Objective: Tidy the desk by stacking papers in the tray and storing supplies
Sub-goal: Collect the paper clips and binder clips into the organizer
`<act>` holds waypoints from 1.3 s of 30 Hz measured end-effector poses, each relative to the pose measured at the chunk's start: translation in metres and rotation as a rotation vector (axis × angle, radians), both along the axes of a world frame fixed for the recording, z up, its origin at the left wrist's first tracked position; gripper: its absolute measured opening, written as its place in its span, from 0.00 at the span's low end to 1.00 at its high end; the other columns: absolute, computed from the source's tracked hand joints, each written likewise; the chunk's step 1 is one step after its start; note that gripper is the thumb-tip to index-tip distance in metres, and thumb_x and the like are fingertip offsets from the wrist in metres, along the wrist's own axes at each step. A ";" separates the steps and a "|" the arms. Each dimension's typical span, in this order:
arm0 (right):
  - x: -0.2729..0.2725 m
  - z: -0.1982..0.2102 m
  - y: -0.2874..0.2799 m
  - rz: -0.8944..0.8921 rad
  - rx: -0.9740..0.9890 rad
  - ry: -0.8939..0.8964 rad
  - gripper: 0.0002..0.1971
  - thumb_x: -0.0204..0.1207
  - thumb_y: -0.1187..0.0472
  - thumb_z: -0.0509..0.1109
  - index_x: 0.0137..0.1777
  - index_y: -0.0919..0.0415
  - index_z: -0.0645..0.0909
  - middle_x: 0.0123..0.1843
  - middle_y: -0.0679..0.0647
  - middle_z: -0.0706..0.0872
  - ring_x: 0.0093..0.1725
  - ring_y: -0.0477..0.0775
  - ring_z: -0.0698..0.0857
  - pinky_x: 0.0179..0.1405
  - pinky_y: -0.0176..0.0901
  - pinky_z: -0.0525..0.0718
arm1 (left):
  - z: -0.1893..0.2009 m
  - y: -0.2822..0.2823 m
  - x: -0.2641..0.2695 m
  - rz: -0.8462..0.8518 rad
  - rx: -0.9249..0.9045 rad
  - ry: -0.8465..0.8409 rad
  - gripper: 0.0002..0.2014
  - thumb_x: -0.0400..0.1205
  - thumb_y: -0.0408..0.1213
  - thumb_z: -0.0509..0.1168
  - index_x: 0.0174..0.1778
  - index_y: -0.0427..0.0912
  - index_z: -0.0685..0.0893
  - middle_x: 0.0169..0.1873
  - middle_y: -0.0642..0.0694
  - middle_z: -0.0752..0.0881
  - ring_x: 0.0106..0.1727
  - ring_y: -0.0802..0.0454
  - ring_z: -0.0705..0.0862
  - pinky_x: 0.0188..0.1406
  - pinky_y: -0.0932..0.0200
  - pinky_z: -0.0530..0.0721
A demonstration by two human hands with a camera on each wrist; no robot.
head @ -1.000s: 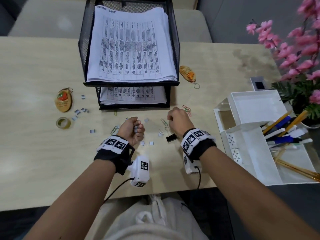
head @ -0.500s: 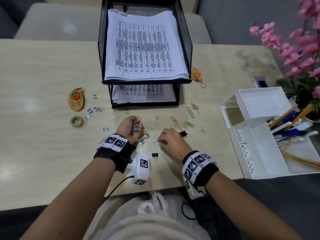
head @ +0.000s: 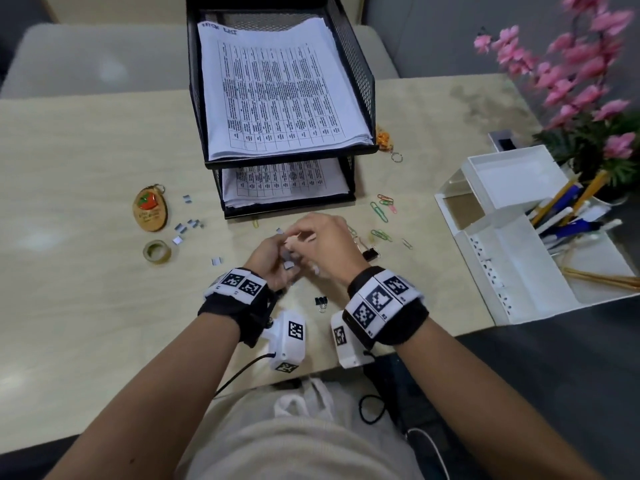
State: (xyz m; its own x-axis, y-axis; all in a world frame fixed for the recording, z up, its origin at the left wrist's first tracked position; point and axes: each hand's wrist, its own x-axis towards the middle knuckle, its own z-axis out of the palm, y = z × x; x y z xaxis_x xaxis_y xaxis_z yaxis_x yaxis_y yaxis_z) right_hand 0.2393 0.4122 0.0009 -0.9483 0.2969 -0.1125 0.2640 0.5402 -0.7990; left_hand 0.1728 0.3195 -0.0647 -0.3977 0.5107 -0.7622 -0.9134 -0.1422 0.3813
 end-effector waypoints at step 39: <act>-0.061 -0.021 -0.029 -0.063 0.049 -0.126 0.08 0.75 0.69 0.69 0.51 0.66 0.87 0.49 0.56 0.88 0.50 0.49 0.81 0.59 0.41 0.80 | 0.004 -0.057 -0.042 0.023 -0.088 -0.077 0.21 0.87 0.39 0.48 0.31 0.37 0.75 0.14 0.44 0.80 0.12 0.54 0.79 0.12 0.70 0.79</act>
State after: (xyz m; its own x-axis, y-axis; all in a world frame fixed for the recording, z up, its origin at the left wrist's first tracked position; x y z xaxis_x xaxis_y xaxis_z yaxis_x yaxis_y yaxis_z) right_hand 0.1785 0.3831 -0.0201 -0.9069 0.3636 -0.2130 0.3950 0.5573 -0.7304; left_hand 0.1312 0.2628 -0.0608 -0.3470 0.4319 -0.8325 -0.9374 -0.1321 0.3222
